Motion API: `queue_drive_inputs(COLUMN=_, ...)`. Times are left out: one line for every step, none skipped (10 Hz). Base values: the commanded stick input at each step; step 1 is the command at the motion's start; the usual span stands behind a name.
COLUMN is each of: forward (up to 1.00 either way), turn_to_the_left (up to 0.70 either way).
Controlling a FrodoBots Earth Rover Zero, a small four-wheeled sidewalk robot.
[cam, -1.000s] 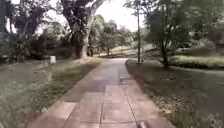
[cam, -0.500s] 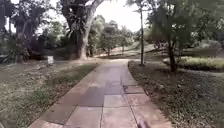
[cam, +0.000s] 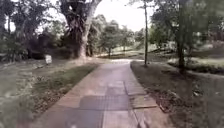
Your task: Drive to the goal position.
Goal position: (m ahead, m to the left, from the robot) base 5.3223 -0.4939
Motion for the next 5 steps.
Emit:
queue_drive_inputs(forward=1.0, turn_to_the_left=-0.36)
queue_drive_inputs(forward=1.0, turn_to_the_left=-0.35)
queue_drive_inputs(forward=1.0, turn_to_the_left=-0.32)
queue_drive_inputs(forward=1.0, turn_to_the_left=-0.2)
queue_drive_inputs(forward=1.0, turn_to_the_left=-0.09)
